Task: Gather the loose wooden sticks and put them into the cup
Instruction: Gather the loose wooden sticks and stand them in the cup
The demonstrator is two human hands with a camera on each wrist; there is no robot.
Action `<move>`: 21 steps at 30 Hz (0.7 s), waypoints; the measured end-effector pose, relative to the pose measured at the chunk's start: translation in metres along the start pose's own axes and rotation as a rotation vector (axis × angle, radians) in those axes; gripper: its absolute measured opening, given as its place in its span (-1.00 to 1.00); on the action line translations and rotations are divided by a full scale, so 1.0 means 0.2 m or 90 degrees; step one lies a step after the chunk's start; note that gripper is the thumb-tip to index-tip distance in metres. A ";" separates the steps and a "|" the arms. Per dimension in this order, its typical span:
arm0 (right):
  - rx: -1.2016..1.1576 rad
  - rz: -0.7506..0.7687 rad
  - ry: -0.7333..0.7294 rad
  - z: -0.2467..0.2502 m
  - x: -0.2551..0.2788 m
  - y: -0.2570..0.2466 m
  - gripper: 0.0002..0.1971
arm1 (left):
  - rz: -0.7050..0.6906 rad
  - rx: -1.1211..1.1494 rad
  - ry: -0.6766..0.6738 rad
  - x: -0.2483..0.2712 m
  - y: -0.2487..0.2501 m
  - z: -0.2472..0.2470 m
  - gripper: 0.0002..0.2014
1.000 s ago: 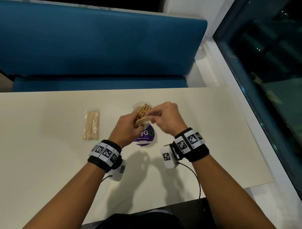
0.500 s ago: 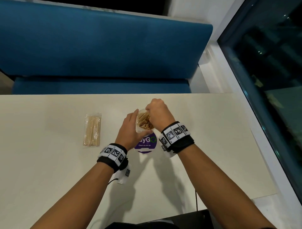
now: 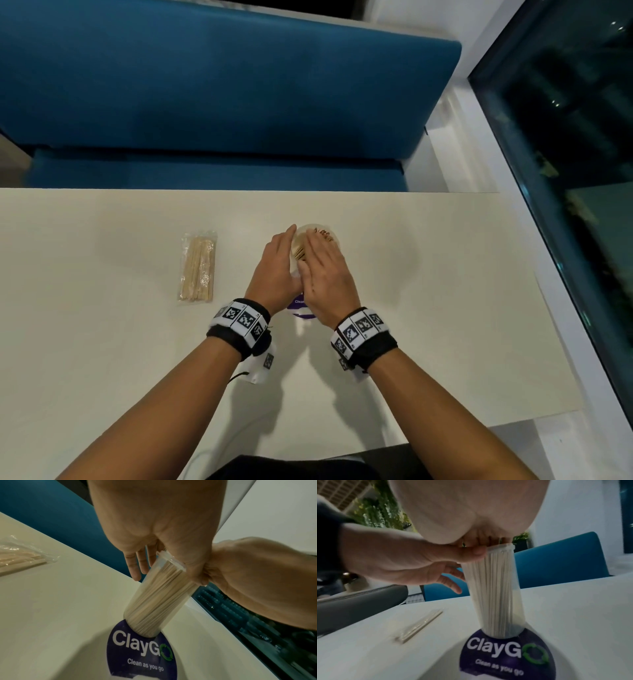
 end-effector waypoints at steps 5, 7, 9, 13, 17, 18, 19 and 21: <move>0.099 -0.060 -0.023 -0.03 0.07 0.08 -0.46 | -0.007 -0.020 -0.009 -0.01 -0.01 -0.01 -0.14; 0.091 -0.064 -0.010 -0.03 0.07 0.07 -0.46 | -0.008 -0.022 -0.010 -0.01 -0.01 -0.02 -0.15; 0.042 -0.090 0.022 -0.01 0.06 0.07 -0.48 | -0.003 -0.015 -0.013 -0.01 -0.01 -0.02 -0.15; 0.011 -0.109 -0.048 -0.09 0.03 0.10 -0.37 | -0.002 -0.019 -0.016 0.00 -0.02 -0.03 -0.14; -0.045 -0.156 -0.070 -0.11 0.00 0.11 -0.35 | -0.009 -0.048 -0.025 0.01 -0.02 -0.02 -0.08; -0.047 -0.159 -0.067 -0.10 0.01 0.11 -0.35 | -0.007 -0.045 -0.037 0.02 -0.02 -0.03 -0.03; -0.019 -0.151 -0.072 -0.09 0.01 0.10 -0.35 | 0.011 -0.035 -0.052 0.05 -0.03 -0.03 0.03; 0.045 -0.112 -0.083 -0.11 0.02 0.09 -0.38 | 0.060 -0.024 -0.065 0.14 -0.08 -0.03 0.01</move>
Point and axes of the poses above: each hand's wrist, its own x-axis away from the middle knuckle, its own z-axis out of the back of the hand, y = z × x, the point moved 9 cm from there along -x, towards the middle knuckle, and after that the axes turned 7 degrees about -z, right-handed, at the moved point
